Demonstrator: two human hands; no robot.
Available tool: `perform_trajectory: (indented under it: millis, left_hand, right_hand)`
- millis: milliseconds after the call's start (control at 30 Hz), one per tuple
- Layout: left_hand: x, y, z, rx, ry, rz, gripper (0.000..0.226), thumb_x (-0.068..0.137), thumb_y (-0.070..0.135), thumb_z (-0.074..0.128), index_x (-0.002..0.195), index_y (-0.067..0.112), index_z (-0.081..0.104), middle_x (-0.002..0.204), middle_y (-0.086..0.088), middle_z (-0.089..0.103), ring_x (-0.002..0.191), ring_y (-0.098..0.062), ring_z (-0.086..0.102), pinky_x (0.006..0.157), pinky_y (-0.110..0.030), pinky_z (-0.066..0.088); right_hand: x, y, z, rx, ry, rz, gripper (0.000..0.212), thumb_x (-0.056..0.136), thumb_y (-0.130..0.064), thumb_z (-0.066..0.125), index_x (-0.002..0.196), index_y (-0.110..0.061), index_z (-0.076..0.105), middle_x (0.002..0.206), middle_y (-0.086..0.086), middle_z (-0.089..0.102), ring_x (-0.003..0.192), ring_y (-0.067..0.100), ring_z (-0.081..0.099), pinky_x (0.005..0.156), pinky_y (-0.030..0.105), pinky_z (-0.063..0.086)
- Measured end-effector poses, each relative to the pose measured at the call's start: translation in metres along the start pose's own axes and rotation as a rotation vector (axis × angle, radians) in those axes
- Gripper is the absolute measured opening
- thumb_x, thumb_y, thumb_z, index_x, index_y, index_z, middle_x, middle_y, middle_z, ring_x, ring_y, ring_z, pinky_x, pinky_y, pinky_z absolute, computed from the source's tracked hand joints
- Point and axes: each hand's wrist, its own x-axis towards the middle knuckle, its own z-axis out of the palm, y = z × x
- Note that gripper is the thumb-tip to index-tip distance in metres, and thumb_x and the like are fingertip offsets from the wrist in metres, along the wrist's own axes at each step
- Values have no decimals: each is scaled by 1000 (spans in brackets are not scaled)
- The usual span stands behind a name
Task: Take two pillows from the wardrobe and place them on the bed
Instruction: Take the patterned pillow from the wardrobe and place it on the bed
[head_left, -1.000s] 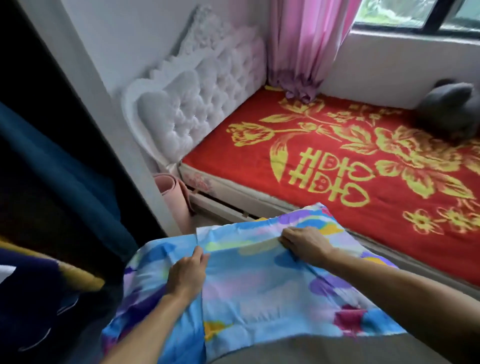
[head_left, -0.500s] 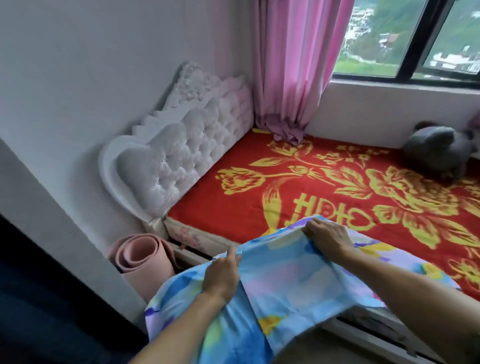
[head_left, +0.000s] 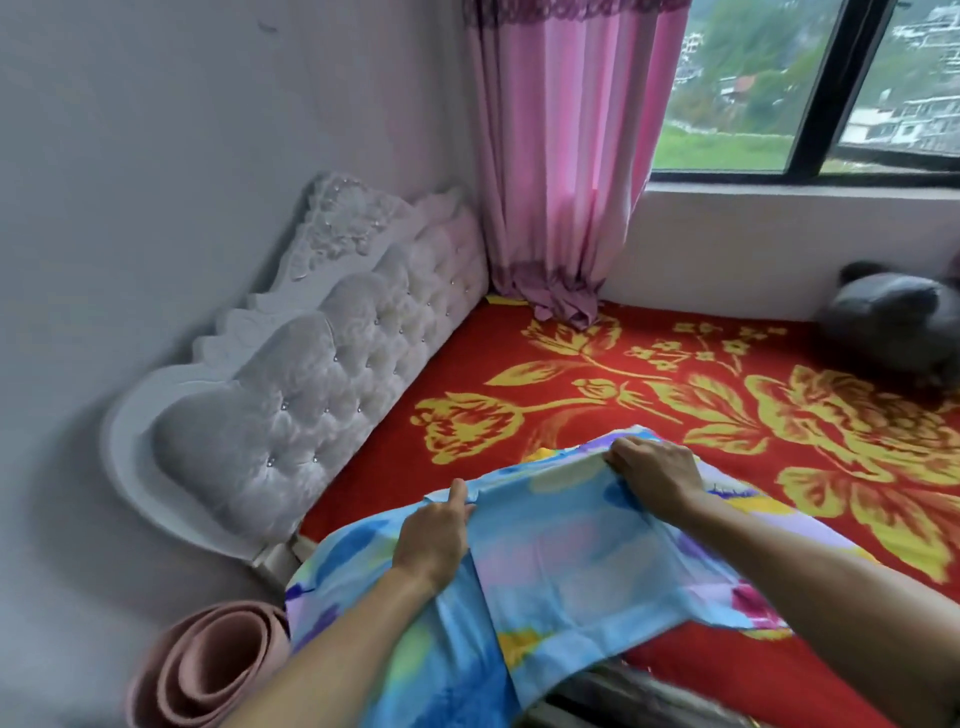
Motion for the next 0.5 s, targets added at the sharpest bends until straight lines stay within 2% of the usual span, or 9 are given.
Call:
perform_trajectory:
  millis: [200,367,500]
  left_hand:
    - [83,-29,-6,51,-11,-33,16,98,27,39,101,11,41,77,-16,67,72,-37,61,54,-37,36]
    - [139,-65,-10,68,-24,-68,19,98,28,37,109,13,42,82,-17,67,78,-38,62,60,-43,46]
    - [190,-105,-6,89,-57,-11,17,98,26,39,107,13,43,78,-16,67,74,-39,63,56,-42,44]
  right_hand:
    - [104,2,45,90,-57,-24,19,91,-31,53,80,-18,60,84,4,71,72,31,64,58,32,32]
    - [180,-11,76,104,-111,-45,22,92,-34,52,80,-16,59,88,5,71,78,33,64,63,35,41]
    - [232,-23,107,113,-139,-22,19,87,-34,58,79,-17,59,86,5,70,77,33,64,60,33,37]
